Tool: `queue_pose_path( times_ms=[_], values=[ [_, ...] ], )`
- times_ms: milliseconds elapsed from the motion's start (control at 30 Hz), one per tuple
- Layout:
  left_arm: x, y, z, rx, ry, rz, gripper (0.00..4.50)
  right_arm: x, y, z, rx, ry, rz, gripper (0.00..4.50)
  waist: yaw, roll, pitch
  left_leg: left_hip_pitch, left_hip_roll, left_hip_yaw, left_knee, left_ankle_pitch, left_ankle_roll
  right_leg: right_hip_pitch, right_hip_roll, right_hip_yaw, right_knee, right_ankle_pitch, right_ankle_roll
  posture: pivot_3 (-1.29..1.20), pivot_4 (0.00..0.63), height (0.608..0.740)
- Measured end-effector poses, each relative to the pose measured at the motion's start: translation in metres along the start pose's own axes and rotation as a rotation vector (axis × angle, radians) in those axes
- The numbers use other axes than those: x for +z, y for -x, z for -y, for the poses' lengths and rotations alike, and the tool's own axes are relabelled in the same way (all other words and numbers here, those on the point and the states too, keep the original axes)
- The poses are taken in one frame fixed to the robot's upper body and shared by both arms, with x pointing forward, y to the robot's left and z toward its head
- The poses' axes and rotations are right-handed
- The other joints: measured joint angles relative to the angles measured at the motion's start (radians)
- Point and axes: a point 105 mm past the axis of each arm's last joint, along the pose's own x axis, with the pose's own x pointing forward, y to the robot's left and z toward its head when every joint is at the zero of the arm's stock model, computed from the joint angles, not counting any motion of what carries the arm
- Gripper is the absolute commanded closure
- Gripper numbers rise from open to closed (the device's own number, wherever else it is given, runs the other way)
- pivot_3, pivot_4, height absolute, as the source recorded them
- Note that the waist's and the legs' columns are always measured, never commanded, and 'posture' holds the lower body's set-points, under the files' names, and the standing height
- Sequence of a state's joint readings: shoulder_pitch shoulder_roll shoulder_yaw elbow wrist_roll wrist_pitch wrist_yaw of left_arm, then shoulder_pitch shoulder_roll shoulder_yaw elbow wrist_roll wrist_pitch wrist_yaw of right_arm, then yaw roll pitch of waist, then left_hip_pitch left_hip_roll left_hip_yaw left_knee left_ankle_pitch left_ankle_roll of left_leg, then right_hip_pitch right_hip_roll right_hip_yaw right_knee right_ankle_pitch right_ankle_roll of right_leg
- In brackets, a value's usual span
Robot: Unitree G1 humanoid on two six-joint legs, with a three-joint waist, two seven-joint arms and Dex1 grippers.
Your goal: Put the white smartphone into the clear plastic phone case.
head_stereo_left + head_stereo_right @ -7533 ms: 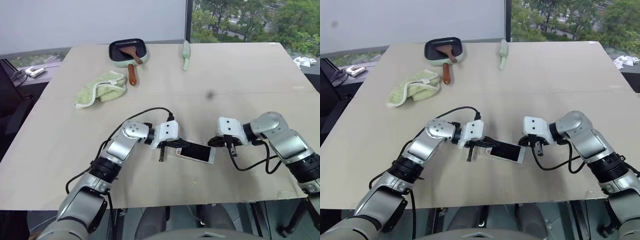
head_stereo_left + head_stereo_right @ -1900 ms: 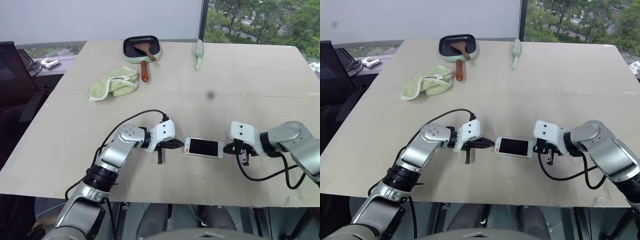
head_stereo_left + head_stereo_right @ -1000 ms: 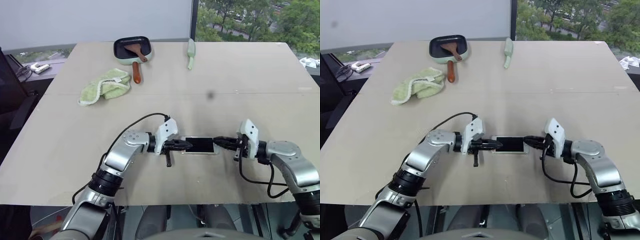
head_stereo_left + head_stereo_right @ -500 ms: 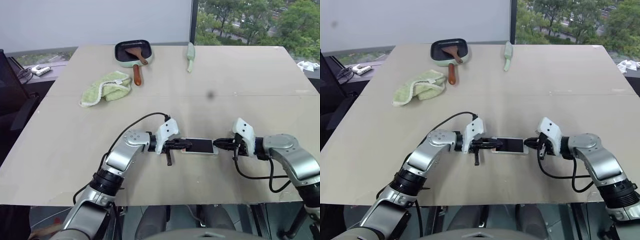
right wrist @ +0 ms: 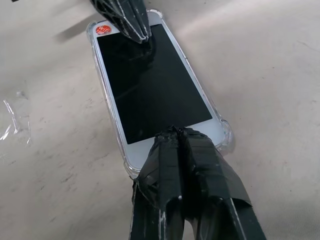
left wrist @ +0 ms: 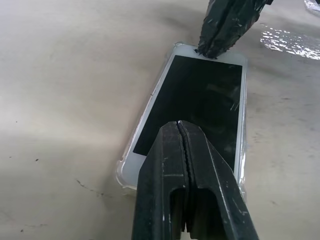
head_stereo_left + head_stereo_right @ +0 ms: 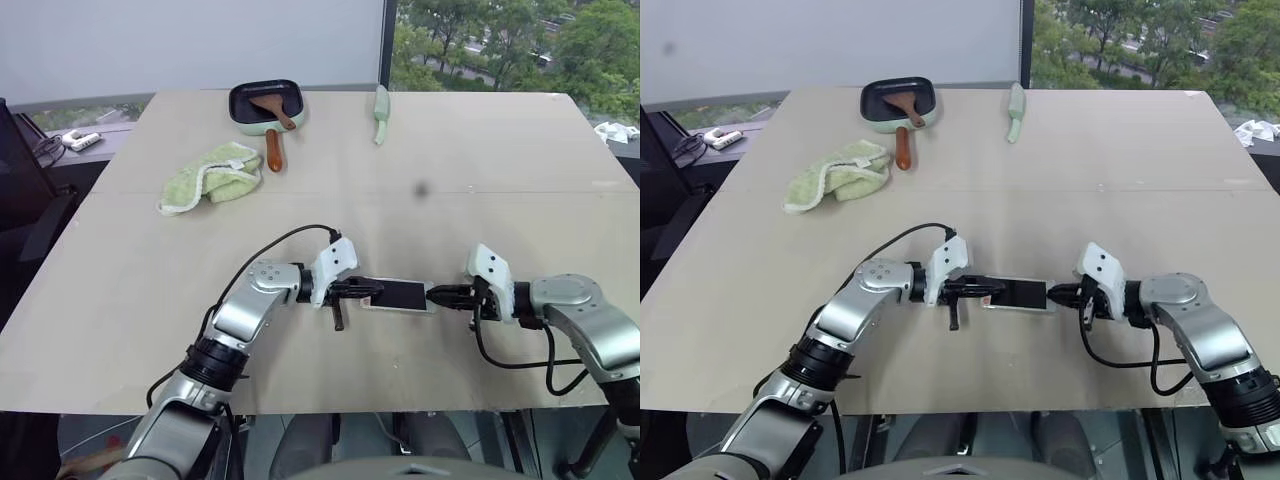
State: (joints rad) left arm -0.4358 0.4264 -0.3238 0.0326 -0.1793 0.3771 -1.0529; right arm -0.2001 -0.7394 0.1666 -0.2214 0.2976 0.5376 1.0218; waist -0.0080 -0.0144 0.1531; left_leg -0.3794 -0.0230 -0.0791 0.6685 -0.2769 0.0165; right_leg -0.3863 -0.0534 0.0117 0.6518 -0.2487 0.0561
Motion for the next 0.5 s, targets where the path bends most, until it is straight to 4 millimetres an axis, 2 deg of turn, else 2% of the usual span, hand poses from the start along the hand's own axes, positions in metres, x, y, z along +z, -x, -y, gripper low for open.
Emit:
queue_pose_path(
  times_ms=[500],
  values=[
    [-0.001,0.000,0.000,-0.008,-0.003,-0.001,4.50,-0.003,0.000,-0.010,0.081,0.087,0.049,4.46,-0.002,0.000,0.000,0.000,0.000,0.000,-0.001,0.000,0.000,0.000,0.000,0.000,-0.002,0.000,0.000,0.00,0.150,0.740]
  ],
)
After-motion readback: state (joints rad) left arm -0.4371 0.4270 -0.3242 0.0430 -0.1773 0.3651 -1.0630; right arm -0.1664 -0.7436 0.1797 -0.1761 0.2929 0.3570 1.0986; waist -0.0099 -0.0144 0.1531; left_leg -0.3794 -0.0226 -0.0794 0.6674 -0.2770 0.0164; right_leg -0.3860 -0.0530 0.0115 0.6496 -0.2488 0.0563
